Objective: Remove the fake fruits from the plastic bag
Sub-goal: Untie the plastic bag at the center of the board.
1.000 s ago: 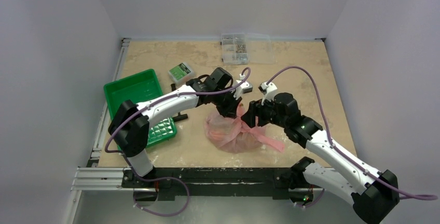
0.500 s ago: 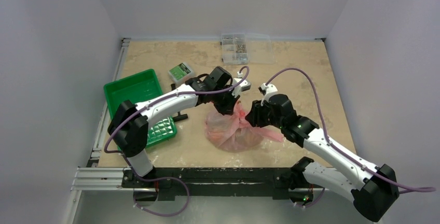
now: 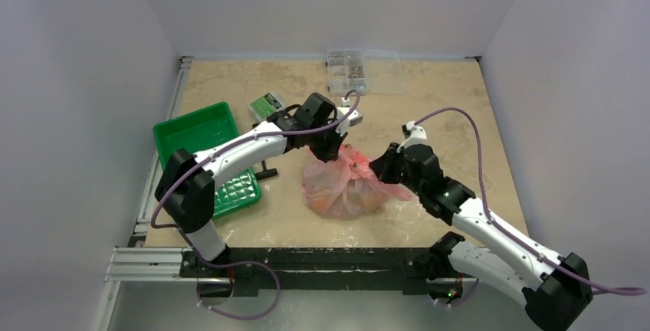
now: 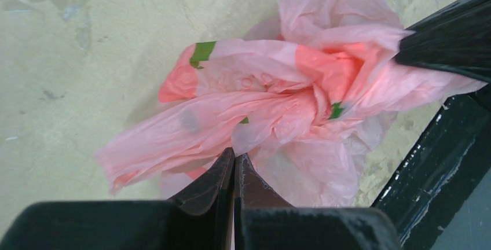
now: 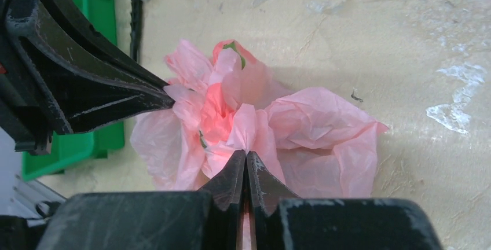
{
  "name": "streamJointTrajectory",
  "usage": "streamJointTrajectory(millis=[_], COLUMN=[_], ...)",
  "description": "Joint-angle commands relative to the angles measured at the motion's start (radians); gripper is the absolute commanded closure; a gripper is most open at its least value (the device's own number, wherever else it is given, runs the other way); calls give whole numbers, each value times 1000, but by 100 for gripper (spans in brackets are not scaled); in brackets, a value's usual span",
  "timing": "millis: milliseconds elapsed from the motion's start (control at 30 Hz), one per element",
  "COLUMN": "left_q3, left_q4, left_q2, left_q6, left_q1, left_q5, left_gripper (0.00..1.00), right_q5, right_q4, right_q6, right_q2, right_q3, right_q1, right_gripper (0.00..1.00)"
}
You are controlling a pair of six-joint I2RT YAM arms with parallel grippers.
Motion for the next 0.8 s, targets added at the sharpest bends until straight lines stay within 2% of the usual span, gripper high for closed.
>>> streamJointTrajectory(millis=[0,100,167,233,400,467,533,667,767], left_q3=[-6,-9,-27,-34,-25,-19,-11,3,17], left_q4=[22,15,41,48,40,33,27,15,-6], left_q2=[-77,-108,-137,-155,-169,-171,-166,-149,-133], left_q6=[0,14,15,23,29,29,25,19,22], left_q1=[56,85,109,117,116,116,115,116,116], left_q5=[-101,-118,-88,-52,15,19,30,39,34], left_gripper=[100,100,100,100,100,100,100,100,100], right_q5=[100,-26,-162,-255,-294,-312,-328,-219,-69], right_q4=[43,53,81,90,73,43,-51,-172,-164], right_q6=[126,171,174,154,55,-95,-179,-256,-257], right_q2=[-119,-200,-233,-227,-191,-156,-88,-32,-31], right_q3=[-48,-107,-139,-144,-118,-73,12,130,173], right_q1=[-56,-210,-332,-396,-411,-410,-408,-352,-225], right_gripper=[100,100,100,100,100,100,100,81,64])
